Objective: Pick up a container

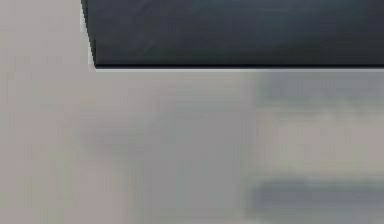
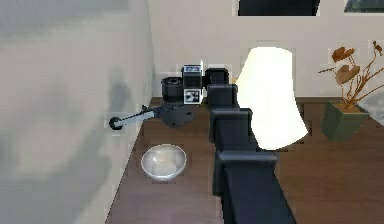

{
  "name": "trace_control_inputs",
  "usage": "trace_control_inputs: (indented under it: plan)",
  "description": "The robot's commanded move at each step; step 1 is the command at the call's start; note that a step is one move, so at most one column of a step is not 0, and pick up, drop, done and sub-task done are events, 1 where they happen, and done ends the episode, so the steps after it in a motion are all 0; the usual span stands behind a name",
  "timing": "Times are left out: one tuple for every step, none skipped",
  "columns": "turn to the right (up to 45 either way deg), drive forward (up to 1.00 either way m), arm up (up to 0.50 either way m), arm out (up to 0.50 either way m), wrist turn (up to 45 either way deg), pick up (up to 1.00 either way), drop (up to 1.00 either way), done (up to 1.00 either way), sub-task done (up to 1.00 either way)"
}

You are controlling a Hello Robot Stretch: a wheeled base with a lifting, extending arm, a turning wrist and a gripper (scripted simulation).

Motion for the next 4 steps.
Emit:
trace_control_inputs:
  plan:
    - [0.0, 0.0, 0.0, 0.0, 30.0, 0.0, 0.0, 0.0, 0.0]
    - [0.0, 0.0, -0.28, 0.0, 0.0, 0.0, 0.0, 0.0, 0.0]
    - [0.0, 0.0, 0.0, 0.0, 0.0, 1.0, 0.0, 0.0, 0.0]
    - [0.0, 0.0, 0.1, 0.0, 0.0, 0.0, 0.0, 0.0, 0.0]
